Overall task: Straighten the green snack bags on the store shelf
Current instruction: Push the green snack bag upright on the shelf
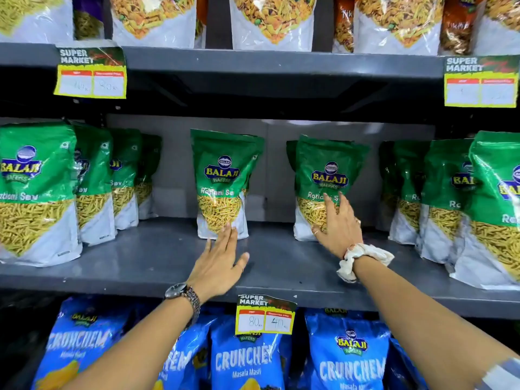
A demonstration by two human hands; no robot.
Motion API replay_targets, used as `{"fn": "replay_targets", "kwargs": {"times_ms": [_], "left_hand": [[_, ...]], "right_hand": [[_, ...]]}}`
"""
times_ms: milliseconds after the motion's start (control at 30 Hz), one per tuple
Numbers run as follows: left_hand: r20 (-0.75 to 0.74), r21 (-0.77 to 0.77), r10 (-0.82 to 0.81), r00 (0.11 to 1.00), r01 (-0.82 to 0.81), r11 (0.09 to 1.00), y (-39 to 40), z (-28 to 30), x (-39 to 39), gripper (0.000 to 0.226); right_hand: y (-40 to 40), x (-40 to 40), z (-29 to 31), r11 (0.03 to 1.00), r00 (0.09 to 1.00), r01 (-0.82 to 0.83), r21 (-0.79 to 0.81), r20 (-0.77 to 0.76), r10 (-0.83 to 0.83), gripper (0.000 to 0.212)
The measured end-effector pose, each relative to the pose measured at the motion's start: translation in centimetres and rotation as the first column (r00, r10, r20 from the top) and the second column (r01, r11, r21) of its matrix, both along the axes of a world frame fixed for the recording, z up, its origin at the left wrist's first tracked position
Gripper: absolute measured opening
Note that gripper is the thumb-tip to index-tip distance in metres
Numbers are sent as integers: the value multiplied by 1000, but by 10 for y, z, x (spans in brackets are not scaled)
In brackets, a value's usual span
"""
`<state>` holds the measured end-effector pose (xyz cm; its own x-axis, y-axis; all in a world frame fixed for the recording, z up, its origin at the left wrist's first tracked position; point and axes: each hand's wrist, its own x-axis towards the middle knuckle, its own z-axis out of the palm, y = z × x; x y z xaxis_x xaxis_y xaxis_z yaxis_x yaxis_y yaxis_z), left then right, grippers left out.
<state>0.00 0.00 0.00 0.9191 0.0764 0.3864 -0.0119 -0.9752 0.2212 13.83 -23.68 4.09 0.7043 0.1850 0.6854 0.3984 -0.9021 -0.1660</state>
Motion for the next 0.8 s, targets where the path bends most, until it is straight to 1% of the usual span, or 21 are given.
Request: {"fn": "replay_targets", "kwargs": {"times_ms": [67, 133, 233, 333, 467, 567, 700, 800], "left_hand": [[-44, -49, 0, 999, -2, 999, 2, -2, 0, 71], [-105, -60, -10, 994, 4, 998, 1, -4, 0, 70], [-163, -32, -15, 987, 10, 999, -2, -4, 1, 62], [-180, 17, 4, 984, -1, 1000, -1, -3, 1, 56], [-181, 23, 6, 983, -2, 1000, -2, -2, 1, 55], [-177, 24, 10, 984, -6, 1000, -2, -3, 1, 54], [-175, 21, 13, 985, -9, 1000, -1, -4, 2, 55], [-172, 16, 15, 985, -13, 1000, -1, -4, 2, 54]], "right_hand": [[7, 8, -3, 999, 999, 31, -6, -27, -32, 86], [14, 18, -8, 997, 997, 70, -26, -40, -71, 90], [24, 33, -11, 994, 992, 109, -14, -56, -109, 91], [31, 44, -13, 994, 992, 104, 31, -73, -102, 95], [38, 51, -12, 989, 994, 98, 108, -66, -92, 105], [41, 53, -9, 988, 994, 103, 113, -44, -99, 112], [39, 55, -6, 983, 994, 100, 154, -65, -91, 102], [35, 56, -6, 982, 997, 54, 182, -56, -44, 90]]}}
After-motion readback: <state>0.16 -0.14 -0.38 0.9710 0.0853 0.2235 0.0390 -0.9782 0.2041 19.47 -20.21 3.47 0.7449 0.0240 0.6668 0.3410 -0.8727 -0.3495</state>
